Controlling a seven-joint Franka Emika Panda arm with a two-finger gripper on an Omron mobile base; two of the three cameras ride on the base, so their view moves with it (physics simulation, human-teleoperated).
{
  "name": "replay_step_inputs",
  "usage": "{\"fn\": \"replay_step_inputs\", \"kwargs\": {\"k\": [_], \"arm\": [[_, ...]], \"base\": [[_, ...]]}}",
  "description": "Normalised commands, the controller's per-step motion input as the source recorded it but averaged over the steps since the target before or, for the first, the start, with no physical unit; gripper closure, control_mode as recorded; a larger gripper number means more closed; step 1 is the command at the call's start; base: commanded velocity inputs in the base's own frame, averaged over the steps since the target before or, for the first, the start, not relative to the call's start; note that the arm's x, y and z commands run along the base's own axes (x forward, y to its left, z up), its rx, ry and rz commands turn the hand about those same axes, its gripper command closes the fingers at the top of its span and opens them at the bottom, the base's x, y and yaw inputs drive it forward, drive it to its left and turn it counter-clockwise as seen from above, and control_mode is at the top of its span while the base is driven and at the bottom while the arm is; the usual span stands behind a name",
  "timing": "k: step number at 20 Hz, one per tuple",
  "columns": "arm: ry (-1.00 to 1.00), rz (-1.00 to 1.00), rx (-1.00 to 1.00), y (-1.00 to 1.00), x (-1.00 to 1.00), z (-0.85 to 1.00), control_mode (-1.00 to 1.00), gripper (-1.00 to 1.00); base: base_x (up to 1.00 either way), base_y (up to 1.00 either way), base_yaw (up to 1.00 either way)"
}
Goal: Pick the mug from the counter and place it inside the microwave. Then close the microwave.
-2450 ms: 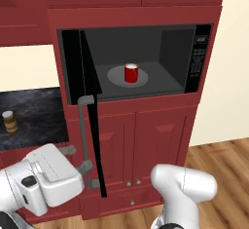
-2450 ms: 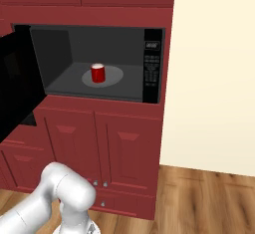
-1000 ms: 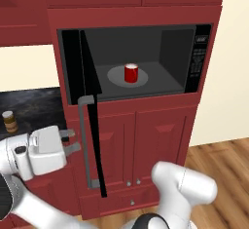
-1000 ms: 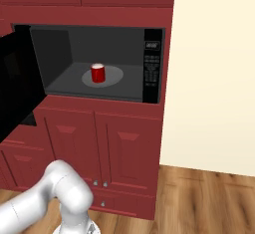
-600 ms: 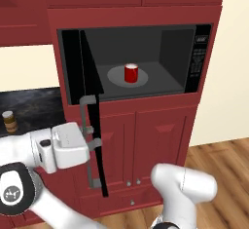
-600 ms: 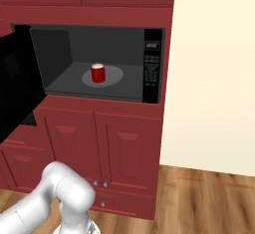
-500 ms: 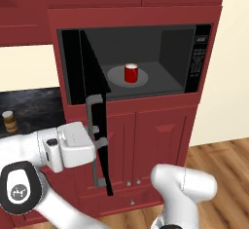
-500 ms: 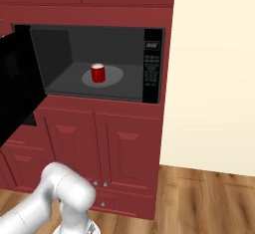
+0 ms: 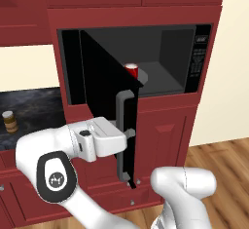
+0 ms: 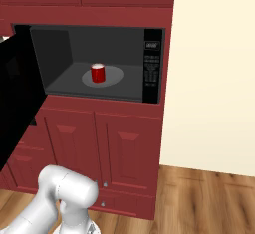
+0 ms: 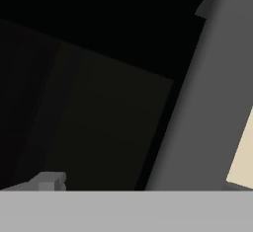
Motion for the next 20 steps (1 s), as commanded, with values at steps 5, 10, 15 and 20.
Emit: {"fn": "replay_step_inputs", "kwargs": {"k": [5, 10, 15, 20], "arm": [[0.04, 0.05, 0.0, -0.39, 0.38, 0.0, -1.0, -1.0], [0.03, 0.06, 0.0, -0.4, 0.45, 0.0, -1.0, -1.0], [0.03, 0.06, 0.0, -0.37, 0.56, 0.0, -1.0, -1.0], [0.05, 0.05, 0.0, -0.36, 0.6, 0.0, -1.0, -1.0]], "base": [[0.0, 0.0, 0.0], [0.0, 0.0, 0.0], [0.0, 0.0, 0.0], [0.0, 0.0, 0.0]]}}
